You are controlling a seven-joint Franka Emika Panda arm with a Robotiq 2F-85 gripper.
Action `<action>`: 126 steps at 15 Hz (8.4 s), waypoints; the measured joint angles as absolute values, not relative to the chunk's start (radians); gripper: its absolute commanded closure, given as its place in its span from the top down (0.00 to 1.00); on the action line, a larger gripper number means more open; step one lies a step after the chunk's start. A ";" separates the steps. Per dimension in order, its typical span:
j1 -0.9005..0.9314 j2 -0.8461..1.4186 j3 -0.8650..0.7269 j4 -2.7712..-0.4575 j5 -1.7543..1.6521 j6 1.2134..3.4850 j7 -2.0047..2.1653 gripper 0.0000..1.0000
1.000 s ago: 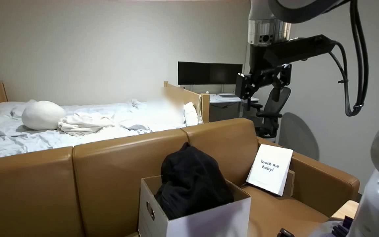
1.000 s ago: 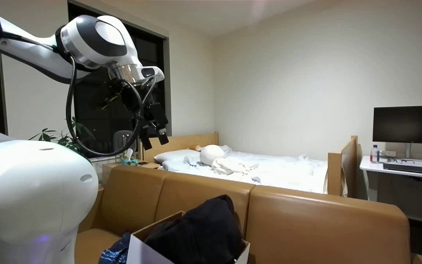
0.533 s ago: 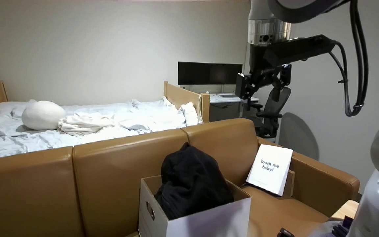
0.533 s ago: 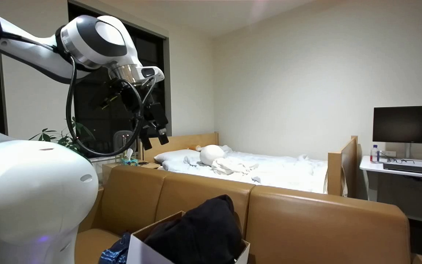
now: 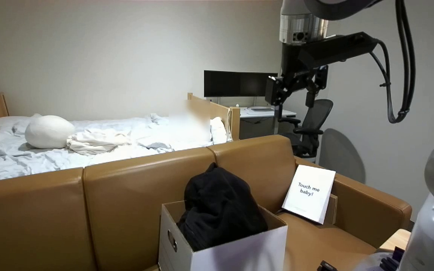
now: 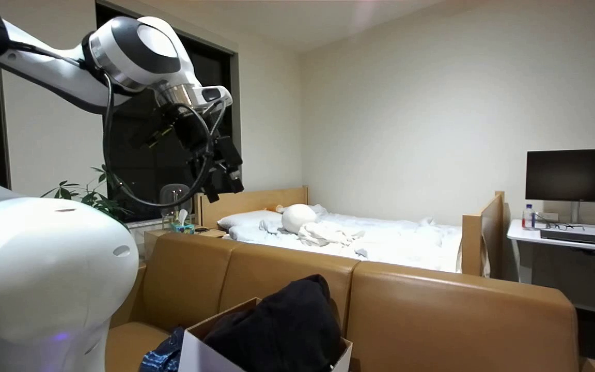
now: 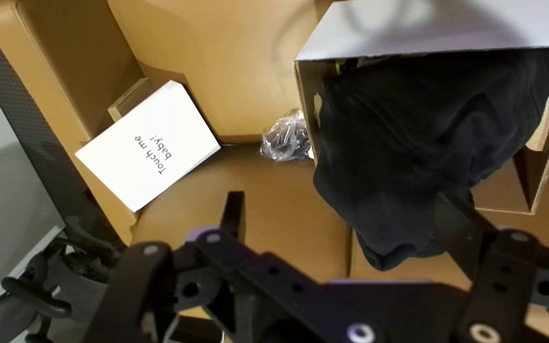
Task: Pick up the black clothes from the box and put them on the couch.
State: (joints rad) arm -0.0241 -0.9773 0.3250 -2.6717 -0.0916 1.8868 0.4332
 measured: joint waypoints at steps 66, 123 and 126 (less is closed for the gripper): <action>0.089 0.776 0.042 -1.256 0.131 1.701 0.229 0.02; -0.452 0.518 -0.414 -0.671 0.243 1.598 1.134 0.66; -0.430 0.524 -0.389 -0.681 0.251 1.598 1.130 0.78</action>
